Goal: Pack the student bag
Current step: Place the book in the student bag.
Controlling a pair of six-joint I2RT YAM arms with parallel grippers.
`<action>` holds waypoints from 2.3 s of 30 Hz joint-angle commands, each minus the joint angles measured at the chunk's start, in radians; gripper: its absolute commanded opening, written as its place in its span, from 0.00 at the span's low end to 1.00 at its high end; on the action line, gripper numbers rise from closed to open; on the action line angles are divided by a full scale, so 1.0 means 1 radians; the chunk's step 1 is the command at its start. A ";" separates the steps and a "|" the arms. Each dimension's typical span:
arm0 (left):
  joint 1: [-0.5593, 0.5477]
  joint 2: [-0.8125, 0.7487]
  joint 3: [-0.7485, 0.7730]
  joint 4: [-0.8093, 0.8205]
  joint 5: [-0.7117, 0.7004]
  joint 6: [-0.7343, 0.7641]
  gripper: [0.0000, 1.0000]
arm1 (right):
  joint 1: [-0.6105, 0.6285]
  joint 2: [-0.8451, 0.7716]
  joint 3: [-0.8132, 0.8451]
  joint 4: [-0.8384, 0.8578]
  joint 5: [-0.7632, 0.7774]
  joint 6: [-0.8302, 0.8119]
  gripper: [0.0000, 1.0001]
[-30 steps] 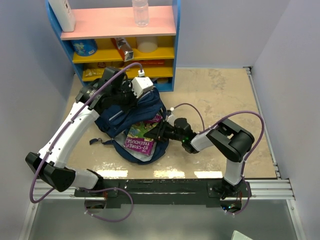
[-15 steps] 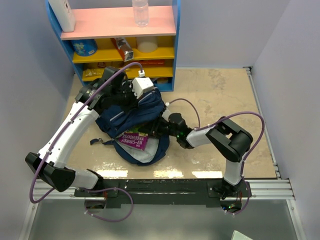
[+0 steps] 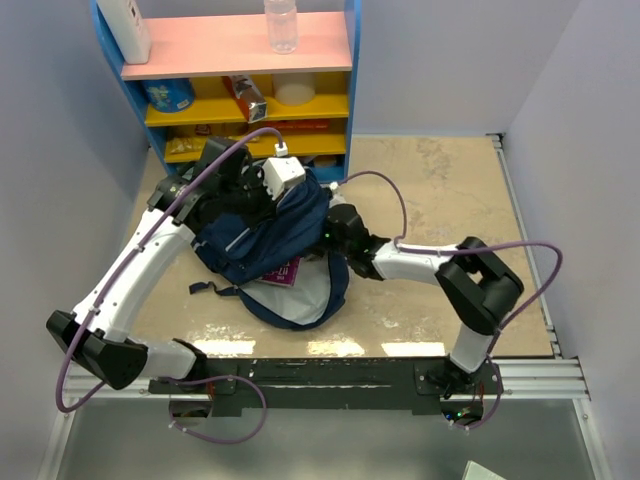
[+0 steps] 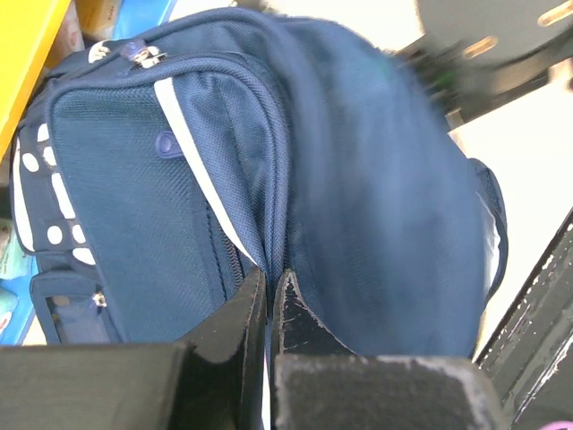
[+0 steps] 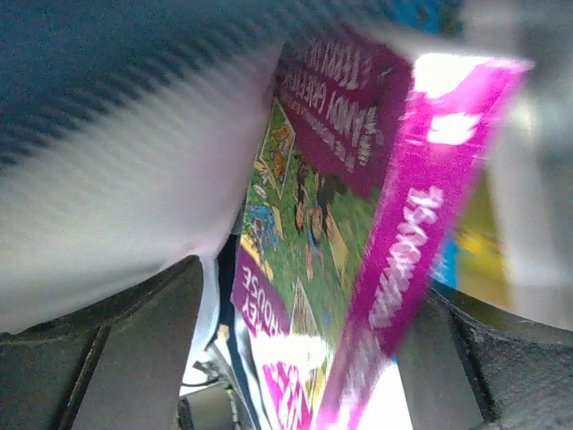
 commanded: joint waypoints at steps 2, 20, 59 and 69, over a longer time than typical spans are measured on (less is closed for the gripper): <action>-0.009 -0.060 -0.007 0.124 0.063 0.000 0.00 | -0.001 -0.209 -0.100 -0.011 0.106 -0.118 0.91; -0.009 -0.003 -0.025 0.179 0.066 -0.026 0.00 | 0.211 -0.468 -0.467 -0.069 0.214 -0.183 0.53; -0.009 -0.040 -0.155 0.192 0.126 0.002 0.00 | 0.180 -0.581 -0.315 -0.136 0.661 -0.306 0.17; -0.012 0.128 -0.133 0.242 0.158 0.008 0.36 | 0.402 -0.772 -0.409 -0.480 0.627 -0.211 0.99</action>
